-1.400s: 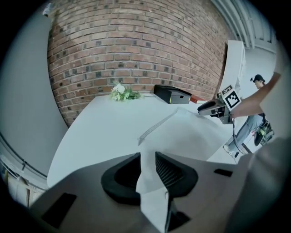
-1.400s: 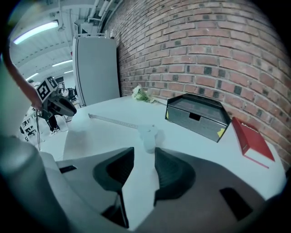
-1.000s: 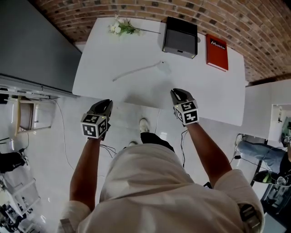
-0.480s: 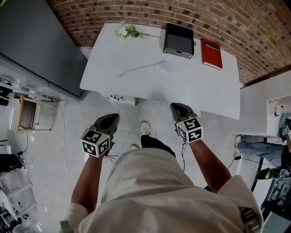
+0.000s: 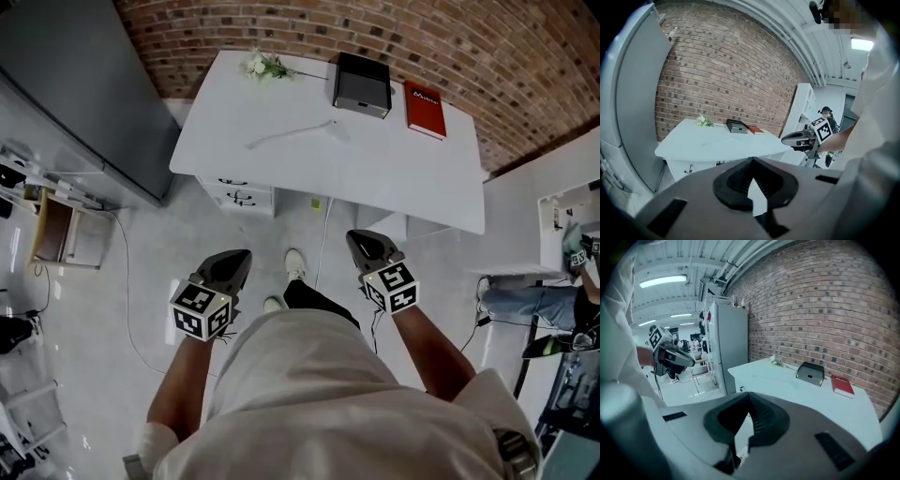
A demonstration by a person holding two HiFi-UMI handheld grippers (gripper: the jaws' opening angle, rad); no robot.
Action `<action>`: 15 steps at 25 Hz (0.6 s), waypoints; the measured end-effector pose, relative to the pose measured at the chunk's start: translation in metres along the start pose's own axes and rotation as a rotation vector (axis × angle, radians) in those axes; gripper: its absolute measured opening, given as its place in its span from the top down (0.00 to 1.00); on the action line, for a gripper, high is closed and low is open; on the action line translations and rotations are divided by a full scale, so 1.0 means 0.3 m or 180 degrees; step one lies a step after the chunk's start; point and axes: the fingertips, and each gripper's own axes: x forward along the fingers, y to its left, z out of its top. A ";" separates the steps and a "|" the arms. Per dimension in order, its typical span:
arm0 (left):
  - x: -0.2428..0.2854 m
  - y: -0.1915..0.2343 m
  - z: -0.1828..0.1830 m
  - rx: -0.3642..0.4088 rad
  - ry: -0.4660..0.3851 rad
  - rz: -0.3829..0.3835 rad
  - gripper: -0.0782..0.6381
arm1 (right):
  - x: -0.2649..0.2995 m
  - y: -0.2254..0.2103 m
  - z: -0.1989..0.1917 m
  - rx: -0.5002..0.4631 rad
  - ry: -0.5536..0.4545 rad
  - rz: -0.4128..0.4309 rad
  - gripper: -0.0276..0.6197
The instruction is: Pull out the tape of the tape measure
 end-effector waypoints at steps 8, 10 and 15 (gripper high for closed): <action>-0.074 -0.031 -0.023 0.0085 -0.0046 -0.0021 0.90 | -0.060 0.094 0.012 -0.0034 -0.0076 -0.0009 0.95; -0.083 -0.037 -0.022 0.0077 -0.0066 -0.0020 0.90 | -0.066 0.106 0.015 -0.0041 -0.0081 0.0005 0.95; -0.104 -0.046 -0.034 0.0060 -0.0080 -0.0032 0.90 | -0.072 0.128 0.020 -0.0050 -0.0105 0.0012 0.95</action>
